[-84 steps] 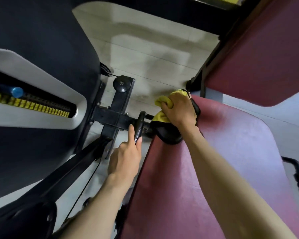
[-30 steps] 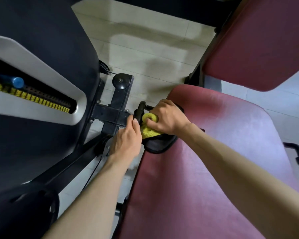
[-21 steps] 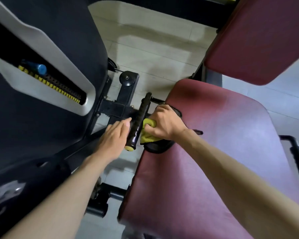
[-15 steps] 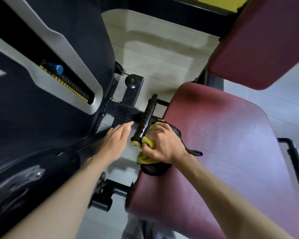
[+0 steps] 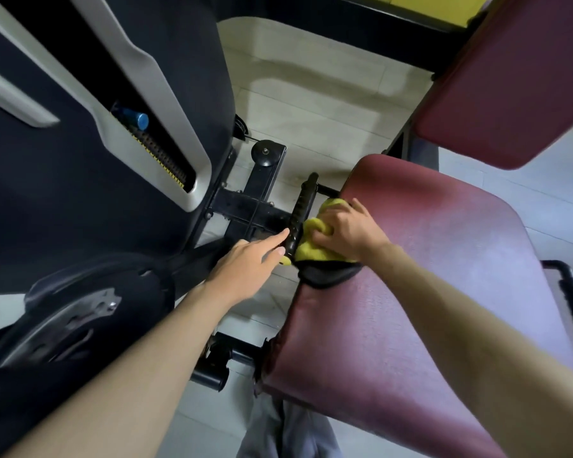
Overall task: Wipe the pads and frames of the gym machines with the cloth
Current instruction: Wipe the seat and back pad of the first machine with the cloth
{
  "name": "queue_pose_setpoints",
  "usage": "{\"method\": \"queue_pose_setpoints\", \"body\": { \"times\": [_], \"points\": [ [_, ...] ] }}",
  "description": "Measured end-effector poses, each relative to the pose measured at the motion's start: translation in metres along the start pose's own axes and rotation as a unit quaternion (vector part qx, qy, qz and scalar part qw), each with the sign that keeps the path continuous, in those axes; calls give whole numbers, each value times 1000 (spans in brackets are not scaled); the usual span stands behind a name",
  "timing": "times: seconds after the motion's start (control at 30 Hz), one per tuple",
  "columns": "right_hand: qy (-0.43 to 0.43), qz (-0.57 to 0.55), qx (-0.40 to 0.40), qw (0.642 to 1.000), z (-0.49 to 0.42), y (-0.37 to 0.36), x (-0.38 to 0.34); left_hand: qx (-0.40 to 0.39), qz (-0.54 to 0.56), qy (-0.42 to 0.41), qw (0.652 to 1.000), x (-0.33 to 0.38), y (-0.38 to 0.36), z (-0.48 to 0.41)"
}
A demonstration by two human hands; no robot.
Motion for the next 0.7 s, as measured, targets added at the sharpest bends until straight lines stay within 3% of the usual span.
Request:
{"method": "queue_pose_setpoints", "body": {
  "times": [0.1,0.23,0.37,0.5,0.63,0.7],
  "points": [
    [-58,37,-87,994,-21,-7,10,-4,-10,-14,1000,-2,0,4],
    [-1,58,-120,991,-13,-5,-6,-5,14,-9,1000,-13,0,5],
    [88,42,-77,992,11,-3,-43,9,4,-10,1000,-18,9,8],
    [97,-35,-47,994,35,1,-57,32,9,19,999,-28,17,6],
    [153,10,-79,985,68,-7,-100,46,21,23,998,-20,20,4],
    [182,0,-42,982,94,-13,-131,41,25,24,999,-14,19,4]
  ]
}}
Point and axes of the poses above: each hand's wrist, its own z-axis away from the middle knuckle, its own y-axis out of the back of the hand, x = y × z, the point moved 7 cm from there along -z, towards the middle knuckle, and after that the axes turned 5 degrees about x, right-handed, at the moved point
